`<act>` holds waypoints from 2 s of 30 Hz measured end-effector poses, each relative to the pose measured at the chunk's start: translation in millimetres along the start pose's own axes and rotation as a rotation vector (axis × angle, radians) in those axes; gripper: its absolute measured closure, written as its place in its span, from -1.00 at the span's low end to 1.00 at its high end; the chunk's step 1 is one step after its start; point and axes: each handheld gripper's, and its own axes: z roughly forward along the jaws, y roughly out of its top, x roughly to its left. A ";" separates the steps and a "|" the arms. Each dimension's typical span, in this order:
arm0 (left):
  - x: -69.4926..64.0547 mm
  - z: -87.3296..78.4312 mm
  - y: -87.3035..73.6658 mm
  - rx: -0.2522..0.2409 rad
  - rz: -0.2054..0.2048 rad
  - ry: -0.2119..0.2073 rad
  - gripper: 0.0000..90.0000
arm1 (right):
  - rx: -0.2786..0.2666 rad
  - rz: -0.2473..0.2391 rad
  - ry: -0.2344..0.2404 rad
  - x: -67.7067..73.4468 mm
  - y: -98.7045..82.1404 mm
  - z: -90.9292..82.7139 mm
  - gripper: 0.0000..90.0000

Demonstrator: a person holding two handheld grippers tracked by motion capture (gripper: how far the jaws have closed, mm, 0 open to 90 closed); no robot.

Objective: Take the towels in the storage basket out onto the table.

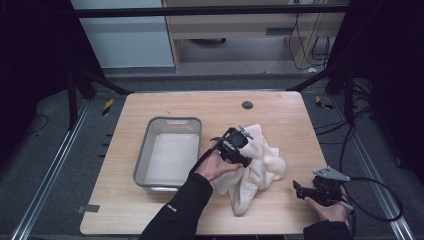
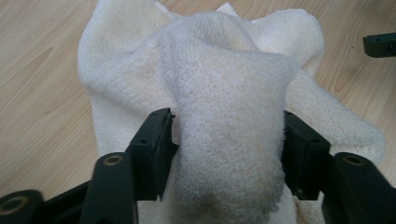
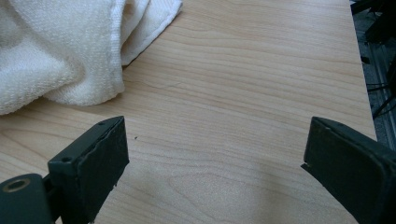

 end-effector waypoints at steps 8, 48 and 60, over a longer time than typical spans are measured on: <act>3.5 -12.5 -3.2 -0.042 -0.021 0.001 -0.45 | 0.001 0.002 0.003 0.0 0.0 0.0 -0.86; 58.9 -143.8 -122.3 -0.357 -0.218 0.152 -0.55 | 0.016 0.005 0.017 1.5 -1.9 0.2 -0.87; 82.0 -170.9 -191.8 -0.447 -0.353 0.260 -0.54 | 0.009 0.015 0.013 1.2 -3.2 -0.9 -0.88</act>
